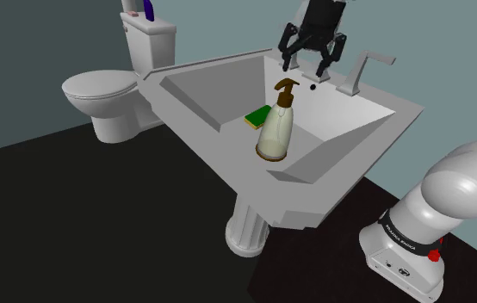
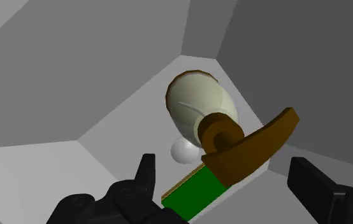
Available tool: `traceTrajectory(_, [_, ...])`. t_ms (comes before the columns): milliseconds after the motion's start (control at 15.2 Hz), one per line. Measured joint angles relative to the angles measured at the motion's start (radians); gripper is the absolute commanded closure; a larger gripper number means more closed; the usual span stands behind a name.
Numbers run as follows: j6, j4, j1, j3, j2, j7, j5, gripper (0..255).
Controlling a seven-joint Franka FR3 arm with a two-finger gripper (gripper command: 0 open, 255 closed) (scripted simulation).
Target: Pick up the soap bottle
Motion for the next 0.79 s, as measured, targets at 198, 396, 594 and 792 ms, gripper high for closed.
traceTrajectory(198, [0.021, 0.032, -0.026, 0.039, 0.08, 0.124, -0.002, 0])
traceTrajectory(396, [0.061, -0.002, -0.027, 0.048, 0.09, 0.141, 0.001, 0])
traceTrajectory(594, [0.102, -0.041, -0.027, 0.052, 0.092, 0.139, 0.004, 0])
traceTrajectory(792, [0.118, -0.054, -0.027, 0.053, 0.095, 0.137, 0.004, 255])
